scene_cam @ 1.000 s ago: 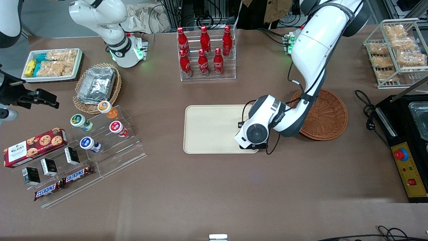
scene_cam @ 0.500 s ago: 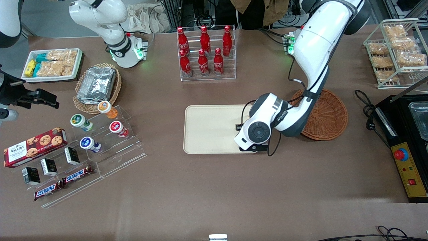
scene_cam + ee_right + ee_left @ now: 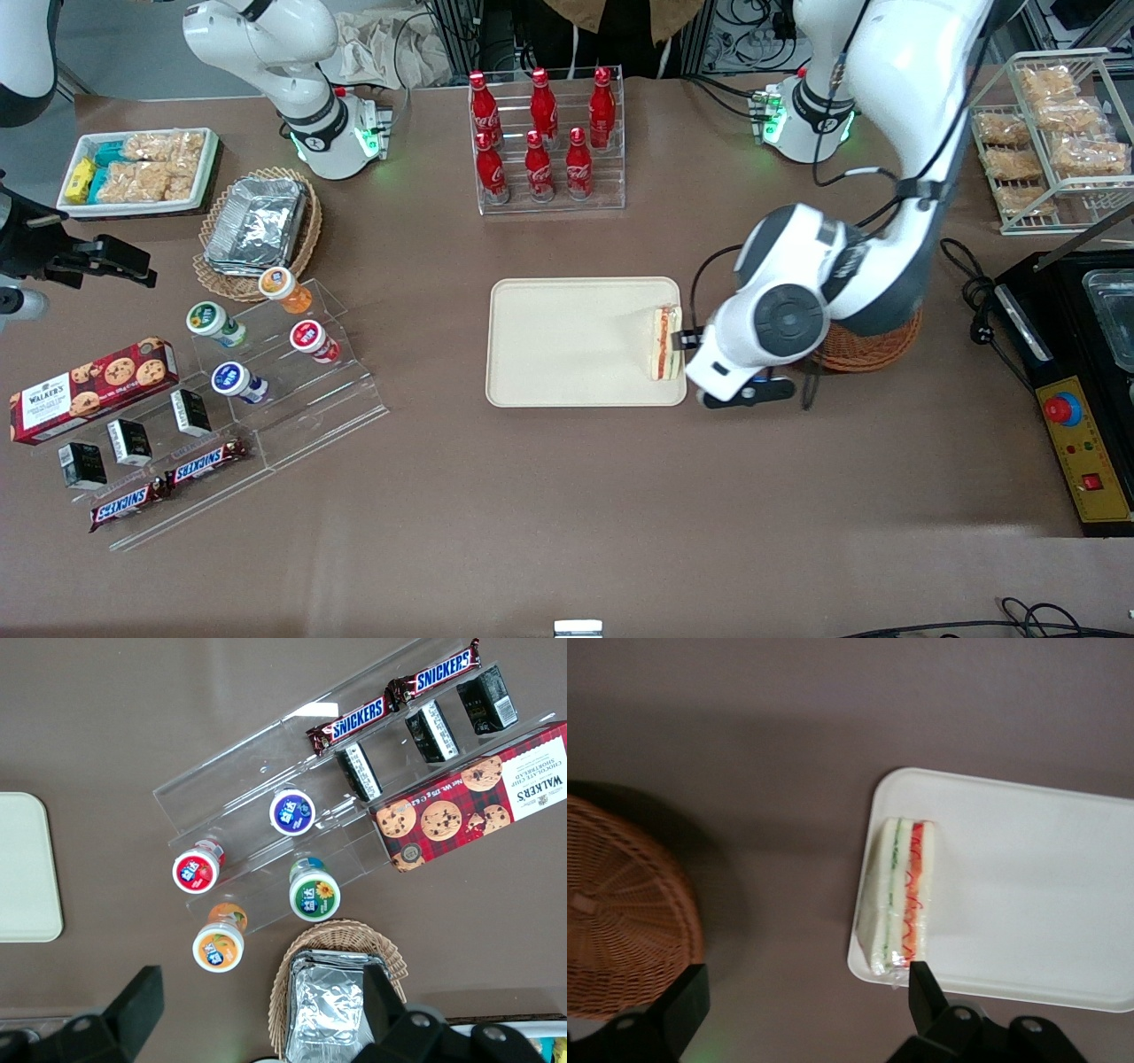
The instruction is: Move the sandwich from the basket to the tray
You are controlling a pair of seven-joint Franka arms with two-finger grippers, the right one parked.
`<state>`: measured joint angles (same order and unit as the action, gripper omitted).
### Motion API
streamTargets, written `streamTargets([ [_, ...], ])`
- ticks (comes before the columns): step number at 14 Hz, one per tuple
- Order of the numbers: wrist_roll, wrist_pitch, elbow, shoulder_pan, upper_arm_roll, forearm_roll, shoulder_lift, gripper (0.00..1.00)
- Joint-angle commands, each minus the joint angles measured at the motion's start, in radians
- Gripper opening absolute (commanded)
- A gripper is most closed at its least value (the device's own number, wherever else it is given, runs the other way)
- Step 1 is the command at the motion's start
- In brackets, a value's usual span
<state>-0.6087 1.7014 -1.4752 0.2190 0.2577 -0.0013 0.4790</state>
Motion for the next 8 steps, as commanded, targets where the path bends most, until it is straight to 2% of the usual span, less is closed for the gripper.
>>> streamTargets([
  [1,0.007,-0.013,-0.027,-0.044,0.005,0.015,-0.075,1.00],
  [5,0.151,-0.026,-0.030,-0.145,0.002,0.021,-0.157,1.00],
  [8,0.316,-0.045,-0.036,-0.223,-0.005,0.060,-0.223,1.00],
])
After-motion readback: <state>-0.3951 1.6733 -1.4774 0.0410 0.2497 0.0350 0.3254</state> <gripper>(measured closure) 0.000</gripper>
